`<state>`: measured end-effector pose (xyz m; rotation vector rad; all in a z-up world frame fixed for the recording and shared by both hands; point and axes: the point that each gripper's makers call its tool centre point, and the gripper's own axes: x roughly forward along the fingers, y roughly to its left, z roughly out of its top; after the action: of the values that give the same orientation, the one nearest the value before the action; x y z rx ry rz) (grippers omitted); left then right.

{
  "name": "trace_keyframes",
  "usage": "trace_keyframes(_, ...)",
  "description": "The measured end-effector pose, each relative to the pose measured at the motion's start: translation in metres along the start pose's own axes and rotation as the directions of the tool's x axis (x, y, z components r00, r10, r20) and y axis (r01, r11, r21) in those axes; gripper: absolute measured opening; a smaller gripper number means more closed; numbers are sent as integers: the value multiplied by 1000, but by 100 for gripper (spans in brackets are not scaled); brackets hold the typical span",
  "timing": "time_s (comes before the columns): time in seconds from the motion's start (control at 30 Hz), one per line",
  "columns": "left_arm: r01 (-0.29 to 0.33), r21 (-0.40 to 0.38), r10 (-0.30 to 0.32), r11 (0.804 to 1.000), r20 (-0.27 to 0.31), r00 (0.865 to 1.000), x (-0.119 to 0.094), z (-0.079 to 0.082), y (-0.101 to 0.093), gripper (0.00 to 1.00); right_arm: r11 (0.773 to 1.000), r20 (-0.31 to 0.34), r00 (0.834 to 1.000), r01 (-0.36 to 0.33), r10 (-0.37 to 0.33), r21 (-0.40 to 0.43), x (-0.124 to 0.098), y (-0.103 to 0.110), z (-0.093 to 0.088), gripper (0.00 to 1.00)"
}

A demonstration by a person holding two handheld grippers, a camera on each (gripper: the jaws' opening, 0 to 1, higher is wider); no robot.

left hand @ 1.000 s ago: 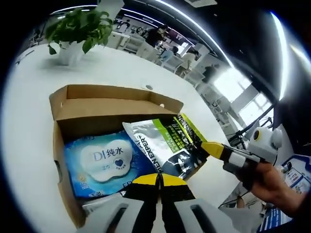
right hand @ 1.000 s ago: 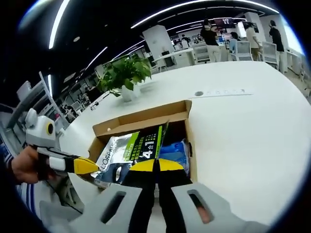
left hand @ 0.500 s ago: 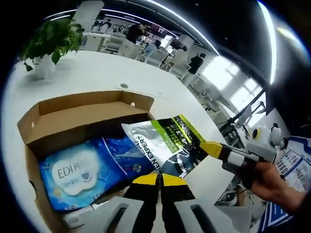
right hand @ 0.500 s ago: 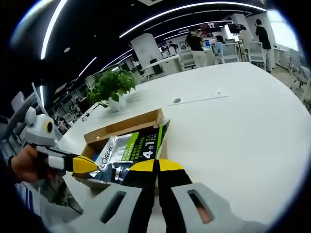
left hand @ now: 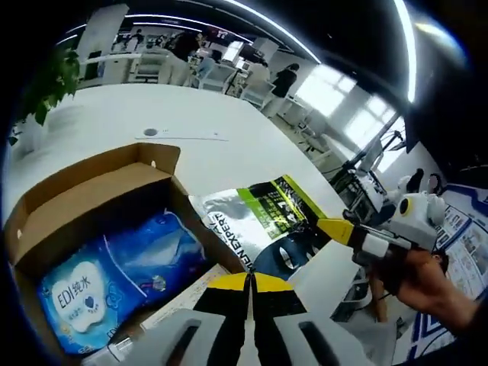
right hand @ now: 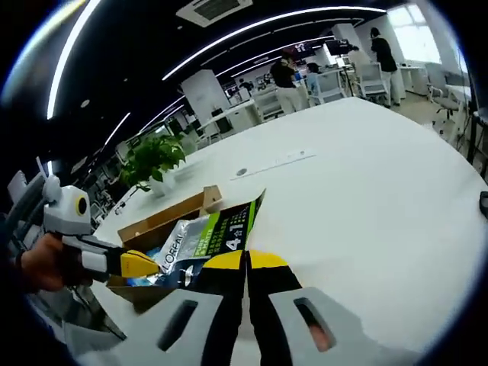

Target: Operate the shoe box by opening the lid, removing the specified soft item, and placing it in the target area until the item is outside and the box remains undamaged.

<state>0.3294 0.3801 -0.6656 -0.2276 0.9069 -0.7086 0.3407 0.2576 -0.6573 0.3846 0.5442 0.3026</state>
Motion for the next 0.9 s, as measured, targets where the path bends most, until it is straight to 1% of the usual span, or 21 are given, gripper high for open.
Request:
trace_keyframes(0.2,15,20,-15,1000,-21,1000,15,-3,-16,0,999,11,1000,21,-21,33,-11,-19,-2,0)
trace_keyframes(0.43,18,45,-16,999,-48,999,29,-4,-28,0,997,25,999,37,-39,65,-22,-36,-4,0)
trace_keyframes(0.63,23,56,-19,998,-62,998,39,-6,-37,0,995,23,999,44,-46,88,-26,-50,-6,0)
trace_keyframes(0.73,22,61,-17,998,-71,997,44,-6,-40,0,995,22,999,46,-48,91,-26,-53,-5,0)
trace_keyframes(0.9,21,63,-16,998,-74,997,51,-2,-42,0,995,20,999,44,-47,94,-23,-63,-1,0)
